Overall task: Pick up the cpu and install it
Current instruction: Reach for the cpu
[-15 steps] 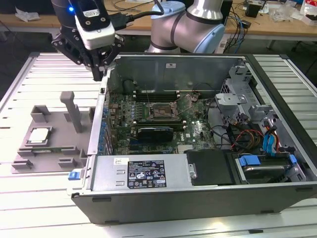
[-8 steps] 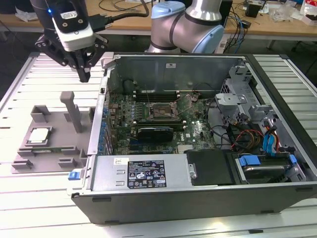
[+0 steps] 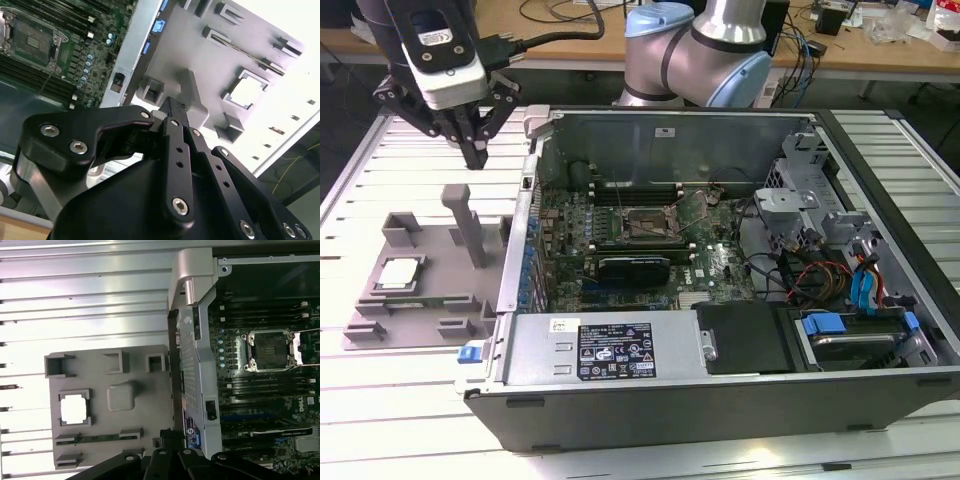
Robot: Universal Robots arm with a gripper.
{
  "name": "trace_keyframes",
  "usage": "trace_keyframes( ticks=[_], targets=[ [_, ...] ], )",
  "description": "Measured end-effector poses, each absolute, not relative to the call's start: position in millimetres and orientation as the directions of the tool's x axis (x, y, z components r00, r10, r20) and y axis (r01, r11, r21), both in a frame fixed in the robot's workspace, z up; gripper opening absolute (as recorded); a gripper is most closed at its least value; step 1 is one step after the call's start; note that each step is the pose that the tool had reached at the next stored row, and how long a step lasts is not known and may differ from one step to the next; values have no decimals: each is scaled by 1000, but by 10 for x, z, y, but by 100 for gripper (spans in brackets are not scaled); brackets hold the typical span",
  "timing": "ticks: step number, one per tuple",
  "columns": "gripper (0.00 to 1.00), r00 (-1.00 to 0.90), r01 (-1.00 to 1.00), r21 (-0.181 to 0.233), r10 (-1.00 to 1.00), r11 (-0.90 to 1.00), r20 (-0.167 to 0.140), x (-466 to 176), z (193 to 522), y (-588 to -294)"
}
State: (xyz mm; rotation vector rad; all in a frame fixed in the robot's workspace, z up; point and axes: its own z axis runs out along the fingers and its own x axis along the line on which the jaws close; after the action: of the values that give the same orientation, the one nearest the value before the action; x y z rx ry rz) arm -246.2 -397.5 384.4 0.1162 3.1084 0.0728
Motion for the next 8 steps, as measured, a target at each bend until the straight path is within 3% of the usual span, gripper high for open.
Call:
trace_keyframes(
  ticks=[8],
  targets=[
    [11, -997, 74, 48, 75, 996, -28, -2677, 3802, -3975]
  ],
)
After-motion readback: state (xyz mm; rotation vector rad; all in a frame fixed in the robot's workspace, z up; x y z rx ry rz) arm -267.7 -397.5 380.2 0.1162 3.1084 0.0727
